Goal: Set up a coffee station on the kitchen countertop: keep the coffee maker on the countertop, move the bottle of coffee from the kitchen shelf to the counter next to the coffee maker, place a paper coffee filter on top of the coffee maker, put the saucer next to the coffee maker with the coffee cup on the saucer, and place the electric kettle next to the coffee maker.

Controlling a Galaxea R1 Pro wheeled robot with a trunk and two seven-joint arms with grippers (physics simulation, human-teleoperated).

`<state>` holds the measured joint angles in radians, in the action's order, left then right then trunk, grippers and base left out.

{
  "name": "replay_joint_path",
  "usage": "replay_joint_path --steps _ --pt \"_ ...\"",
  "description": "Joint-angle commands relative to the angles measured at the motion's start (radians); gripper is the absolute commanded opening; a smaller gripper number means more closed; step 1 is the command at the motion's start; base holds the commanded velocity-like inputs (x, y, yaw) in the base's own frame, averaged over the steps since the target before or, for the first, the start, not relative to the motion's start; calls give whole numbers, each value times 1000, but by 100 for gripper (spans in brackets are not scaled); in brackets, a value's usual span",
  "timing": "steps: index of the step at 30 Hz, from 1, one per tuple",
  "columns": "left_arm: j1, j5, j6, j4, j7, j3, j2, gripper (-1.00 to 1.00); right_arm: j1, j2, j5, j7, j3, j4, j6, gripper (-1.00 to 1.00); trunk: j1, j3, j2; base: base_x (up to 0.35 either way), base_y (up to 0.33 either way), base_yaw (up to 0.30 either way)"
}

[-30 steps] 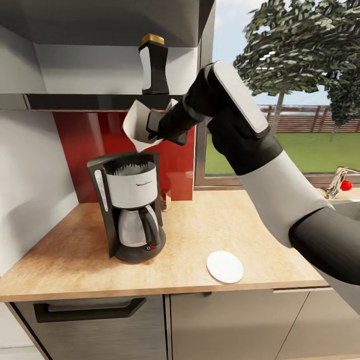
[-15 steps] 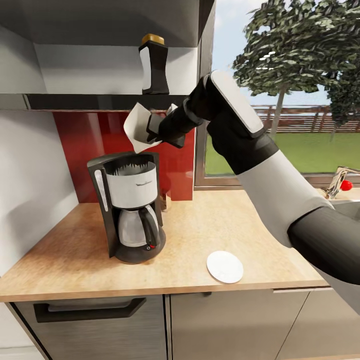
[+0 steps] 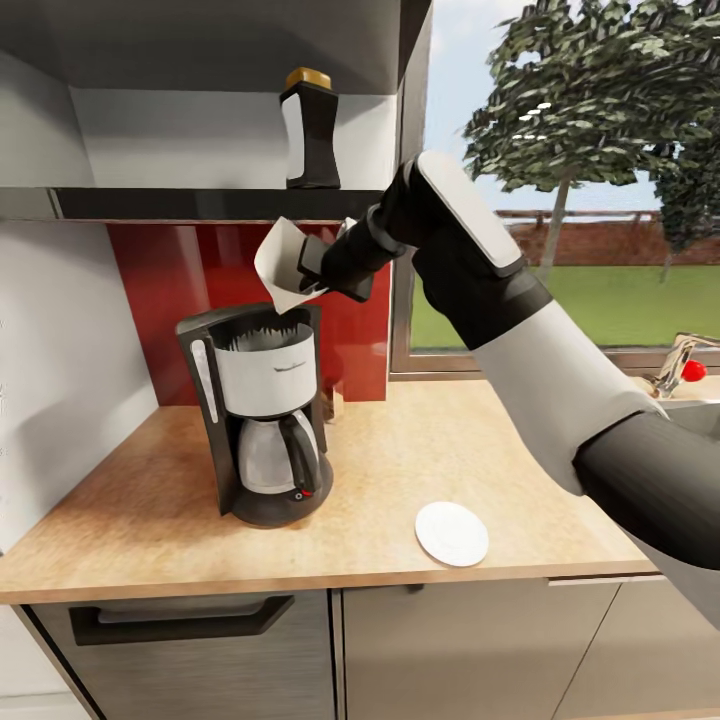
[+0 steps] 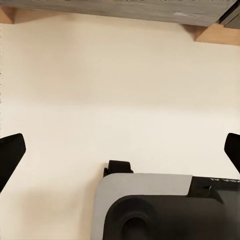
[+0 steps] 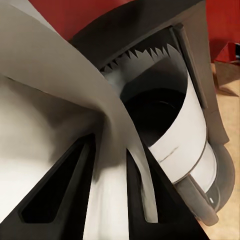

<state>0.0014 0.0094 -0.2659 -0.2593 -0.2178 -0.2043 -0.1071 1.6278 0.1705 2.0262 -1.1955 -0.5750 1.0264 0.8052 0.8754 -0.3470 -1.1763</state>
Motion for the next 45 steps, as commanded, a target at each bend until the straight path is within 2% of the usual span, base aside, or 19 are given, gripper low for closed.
replay_joint_path --steps 1,26,33,45 --pt "0 1 1 -1 -9 -7 0 100 1 0 6 -9 0 -1 5 -100 0 -1 -1 0 84 0" --pt "0 1 1 -1 -9 -7 0 100 0 1 4 -9 1 -19 3 -100 0 -1 -1 16 70 0" --pt "0 1 1 -1 -9 -7 0 100 0 1 5 -9 0 -63 3 -100 0 -1 -1 14 22 0" --pt "0 1 1 -1 -8 -7 1 100 0 1 5 -9 1 -76 3 -100 4 -4 -8 1 1 0"
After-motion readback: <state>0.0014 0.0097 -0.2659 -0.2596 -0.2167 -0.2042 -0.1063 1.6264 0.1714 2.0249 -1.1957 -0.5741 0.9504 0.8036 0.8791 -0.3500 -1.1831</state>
